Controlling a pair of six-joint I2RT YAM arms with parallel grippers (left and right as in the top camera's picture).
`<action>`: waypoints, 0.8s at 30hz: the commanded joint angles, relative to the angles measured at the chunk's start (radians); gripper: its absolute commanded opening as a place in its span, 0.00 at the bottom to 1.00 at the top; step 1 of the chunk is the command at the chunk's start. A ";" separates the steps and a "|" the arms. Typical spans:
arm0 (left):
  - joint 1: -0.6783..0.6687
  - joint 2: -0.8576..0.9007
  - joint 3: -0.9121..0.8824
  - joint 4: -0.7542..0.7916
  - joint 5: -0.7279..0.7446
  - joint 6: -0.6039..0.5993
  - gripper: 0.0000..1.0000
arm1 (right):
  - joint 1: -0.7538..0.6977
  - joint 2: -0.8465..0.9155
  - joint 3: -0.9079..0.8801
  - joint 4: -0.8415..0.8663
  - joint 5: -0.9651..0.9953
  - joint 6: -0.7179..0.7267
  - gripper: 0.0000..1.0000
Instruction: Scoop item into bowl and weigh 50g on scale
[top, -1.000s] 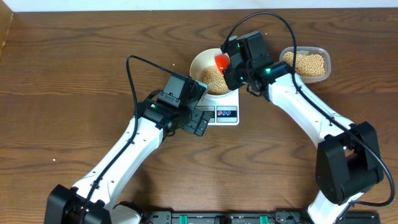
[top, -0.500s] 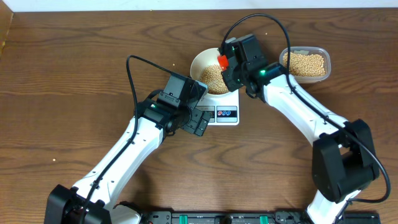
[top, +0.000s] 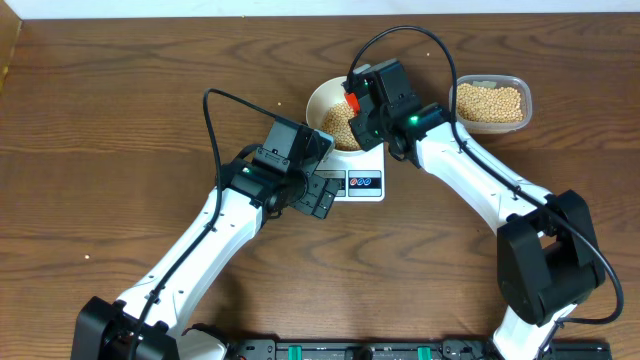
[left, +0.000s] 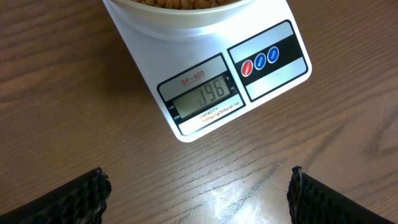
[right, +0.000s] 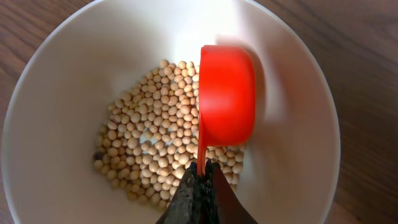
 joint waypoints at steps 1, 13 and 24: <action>0.002 0.011 -0.002 0.000 -0.010 0.006 0.93 | 0.007 0.019 -0.006 -0.005 -0.022 0.007 0.01; 0.002 0.011 -0.003 0.000 -0.010 0.006 0.93 | 0.007 0.019 -0.006 -0.005 -0.118 0.035 0.01; 0.002 0.011 -0.003 0.000 -0.010 0.006 0.93 | 0.007 0.019 -0.006 -0.005 -0.223 0.048 0.01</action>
